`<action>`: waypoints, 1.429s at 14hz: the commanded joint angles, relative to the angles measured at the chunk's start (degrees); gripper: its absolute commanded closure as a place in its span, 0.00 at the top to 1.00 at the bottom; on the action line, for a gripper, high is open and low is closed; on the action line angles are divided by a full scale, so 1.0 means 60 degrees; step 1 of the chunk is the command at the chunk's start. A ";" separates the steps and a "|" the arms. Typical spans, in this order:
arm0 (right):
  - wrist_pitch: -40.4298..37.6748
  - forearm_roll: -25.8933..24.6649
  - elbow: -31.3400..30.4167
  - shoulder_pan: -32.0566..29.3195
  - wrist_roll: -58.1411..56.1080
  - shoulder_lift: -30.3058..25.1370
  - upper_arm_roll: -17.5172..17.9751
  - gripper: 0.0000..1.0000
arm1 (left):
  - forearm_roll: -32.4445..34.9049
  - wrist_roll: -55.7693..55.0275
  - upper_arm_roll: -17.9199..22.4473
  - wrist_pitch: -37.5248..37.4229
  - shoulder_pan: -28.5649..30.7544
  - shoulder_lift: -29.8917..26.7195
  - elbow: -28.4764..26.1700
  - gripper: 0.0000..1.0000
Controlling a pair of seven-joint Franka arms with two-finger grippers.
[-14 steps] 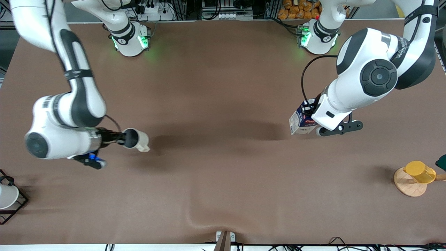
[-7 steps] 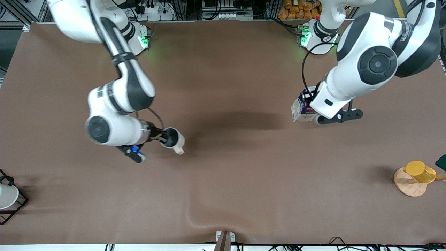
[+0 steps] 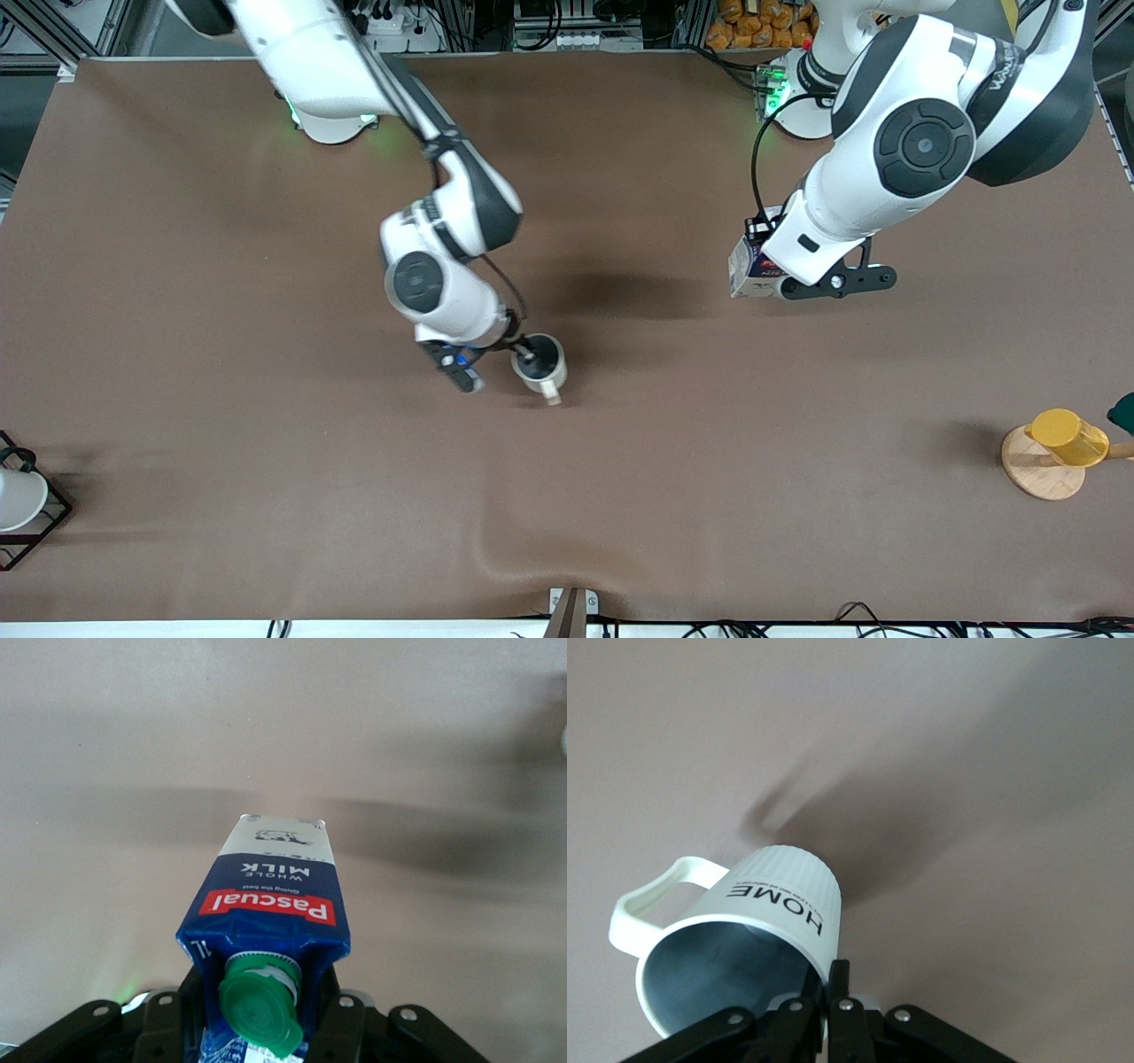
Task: Place milk next to cup
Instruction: 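Set the mug down mid-table with the right gripper while the left gripper carries the carton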
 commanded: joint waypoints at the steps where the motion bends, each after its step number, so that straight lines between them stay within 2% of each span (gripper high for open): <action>1: 0.0211 0.0231 0.0322 0.0287 0.0461 0.0364 -0.0128 0.00 | -0.0042 0.0001 -0.0064 0.0157 0.0001 0.0101 -0.0021 0.50; 4: 0.0181 0.0172 0.0322 0.0522 0.0668 0.0482 -0.0142 0.00 | -0.0042 -0.0014 -0.0079 0.0378 -0.0320 0.0379 -0.0007 0.50; 5: 0.0181 0.0129 0.0322 0.0522 0.0653 0.0482 -0.0142 0.05 | -0.0129 0.0001 -0.0079 0.0379 -0.0365 0.0467 0.0007 0.50; 6: 0.0167 0.0128 0.0322 0.0522 0.0653 0.0482 -0.0142 0.63 | -0.0145 0.0001 -0.0180 0.0408 -0.0394 0.0627 0.0051 0.50; 7: 0.0152 0.0099 0.0322 0.0478 0.0653 0.0453 -0.0157 1.00 | -0.0159 -0.0014 -0.0384 0.0495 -0.0438 0.0716 0.0081 0.50; 9: -0.0721 0.0157 0.0540 0.0303 0.0624 0.0321 -0.0186 1.00 | -0.0116 -0.0218 -0.0591 0.0758 -0.0890 0.0892 0.0110 0.49; 11: -0.2739 0.0172 0.1533 -0.0222 0.0566 0.0306 -0.0186 1.00 | -0.0144 -0.0219 -0.0562 0.0964 -0.1068 0.1111 0.0241 0.49; 14: -0.4631 0.0201 0.2458 -0.1086 0.0143 0.0160 -0.0128 1.00 | -0.0130 -0.0219 -0.0591 0.1140 -0.1447 0.1565 0.0694 0.49; 17: -0.6493 0.0245 0.3206 -0.2155 -0.1363 0.0014 -0.0098 1.00 | -0.0116 -0.0306 -0.0577 0.1388 -0.1931 0.1946 0.1091 0.49; 20: -0.7055 -0.0075 0.3004 -0.2962 -0.4100 -0.0790 -0.0317 1.00 | -0.0130 -0.1097 -0.0562 0.2177 -0.2312 0.2210 0.1135 0.51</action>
